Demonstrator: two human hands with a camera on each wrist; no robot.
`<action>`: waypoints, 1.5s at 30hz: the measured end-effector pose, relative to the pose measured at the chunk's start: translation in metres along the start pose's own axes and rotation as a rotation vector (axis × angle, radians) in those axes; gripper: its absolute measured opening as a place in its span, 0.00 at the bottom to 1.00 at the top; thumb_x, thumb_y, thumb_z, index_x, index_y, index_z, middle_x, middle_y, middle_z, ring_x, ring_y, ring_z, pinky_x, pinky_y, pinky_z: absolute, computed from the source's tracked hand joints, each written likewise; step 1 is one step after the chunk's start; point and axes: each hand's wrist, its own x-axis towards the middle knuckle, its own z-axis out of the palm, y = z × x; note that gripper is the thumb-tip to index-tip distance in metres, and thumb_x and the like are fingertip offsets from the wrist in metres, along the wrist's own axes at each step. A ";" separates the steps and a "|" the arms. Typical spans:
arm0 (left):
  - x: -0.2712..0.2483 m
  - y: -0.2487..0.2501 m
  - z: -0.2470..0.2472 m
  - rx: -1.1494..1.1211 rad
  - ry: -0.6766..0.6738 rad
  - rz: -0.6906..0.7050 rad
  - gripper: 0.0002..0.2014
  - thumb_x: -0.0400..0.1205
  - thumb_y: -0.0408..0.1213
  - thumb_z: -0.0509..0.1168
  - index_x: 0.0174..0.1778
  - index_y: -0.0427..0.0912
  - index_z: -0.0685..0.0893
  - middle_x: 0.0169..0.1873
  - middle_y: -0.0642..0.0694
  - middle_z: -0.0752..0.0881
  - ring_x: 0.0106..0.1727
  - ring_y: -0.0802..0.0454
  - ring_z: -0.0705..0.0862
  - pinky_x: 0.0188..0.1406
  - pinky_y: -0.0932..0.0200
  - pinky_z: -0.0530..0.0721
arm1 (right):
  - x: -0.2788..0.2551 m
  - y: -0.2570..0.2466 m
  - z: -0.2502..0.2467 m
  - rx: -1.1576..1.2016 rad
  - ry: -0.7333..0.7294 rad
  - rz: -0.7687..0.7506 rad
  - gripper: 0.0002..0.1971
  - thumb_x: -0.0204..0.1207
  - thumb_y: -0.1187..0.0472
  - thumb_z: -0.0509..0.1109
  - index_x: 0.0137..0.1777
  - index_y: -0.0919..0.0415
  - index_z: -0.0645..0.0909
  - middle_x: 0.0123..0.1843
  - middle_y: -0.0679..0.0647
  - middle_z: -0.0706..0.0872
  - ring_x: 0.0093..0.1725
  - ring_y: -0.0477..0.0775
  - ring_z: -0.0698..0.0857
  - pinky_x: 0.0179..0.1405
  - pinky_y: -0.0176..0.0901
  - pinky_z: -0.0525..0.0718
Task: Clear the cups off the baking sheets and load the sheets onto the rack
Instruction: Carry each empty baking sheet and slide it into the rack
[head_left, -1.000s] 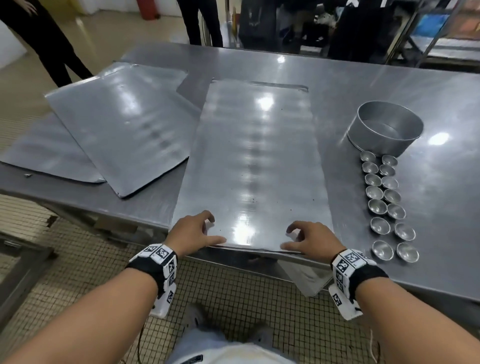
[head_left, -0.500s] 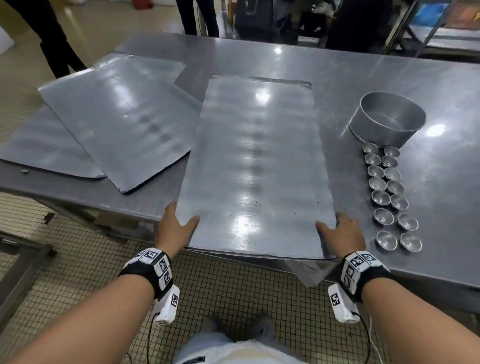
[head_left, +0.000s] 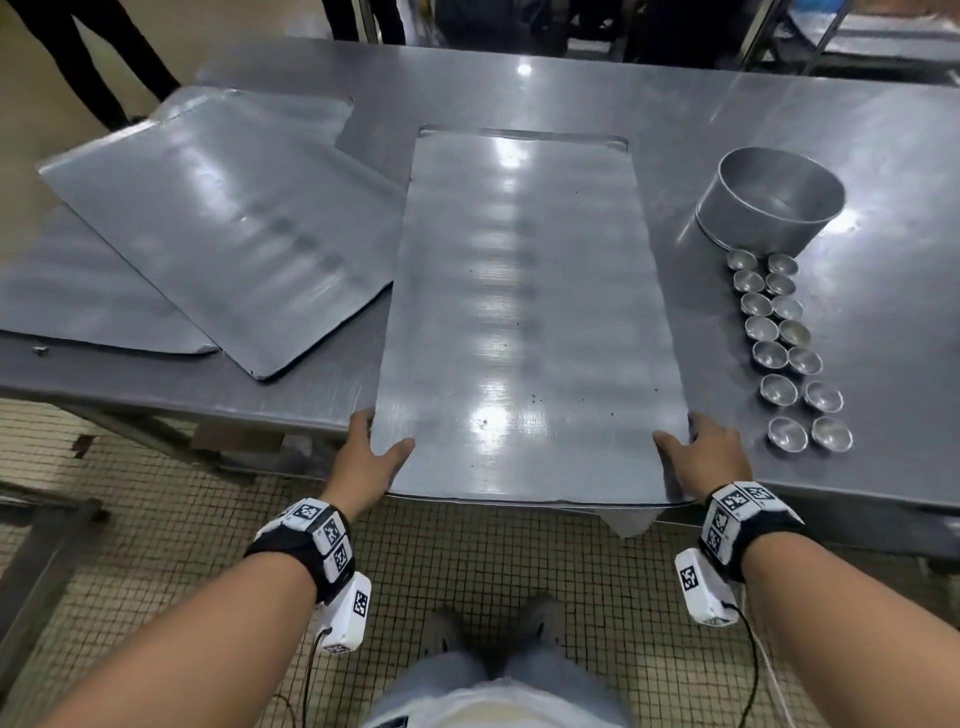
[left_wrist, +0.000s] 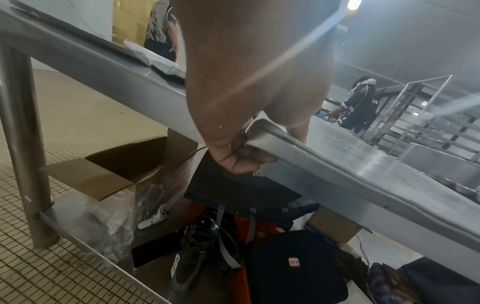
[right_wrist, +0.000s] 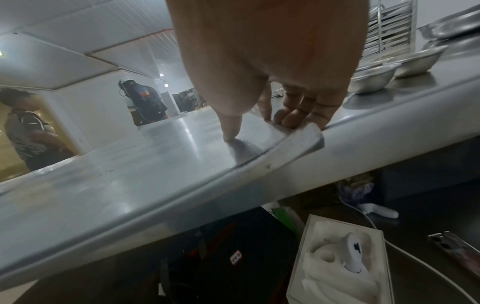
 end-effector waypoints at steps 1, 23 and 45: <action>0.000 -0.003 -0.001 -0.003 -0.019 -0.007 0.39 0.80 0.52 0.74 0.83 0.53 0.60 0.81 0.43 0.70 0.80 0.42 0.71 0.76 0.40 0.75 | -0.005 0.002 0.001 0.007 0.004 0.011 0.35 0.75 0.34 0.70 0.76 0.52 0.73 0.68 0.66 0.80 0.67 0.70 0.79 0.65 0.61 0.80; -0.016 -0.016 0.008 -0.098 -0.118 -0.050 0.32 0.76 0.49 0.79 0.72 0.43 0.74 0.64 0.49 0.85 0.65 0.48 0.84 0.68 0.43 0.82 | -0.062 0.045 -0.002 0.511 -0.153 0.164 0.37 0.71 0.54 0.83 0.73 0.51 0.63 0.66 0.57 0.79 0.64 0.60 0.81 0.71 0.63 0.79; -0.034 0.003 0.026 -0.131 -0.288 -0.144 0.48 0.59 0.51 0.88 0.72 0.48 0.71 0.62 0.47 0.86 0.61 0.47 0.87 0.66 0.40 0.85 | -0.039 0.054 -0.008 0.692 -0.128 0.240 0.40 0.76 0.35 0.72 0.74 0.70 0.77 0.68 0.62 0.84 0.69 0.65 0.81 0.62 0.44 0.71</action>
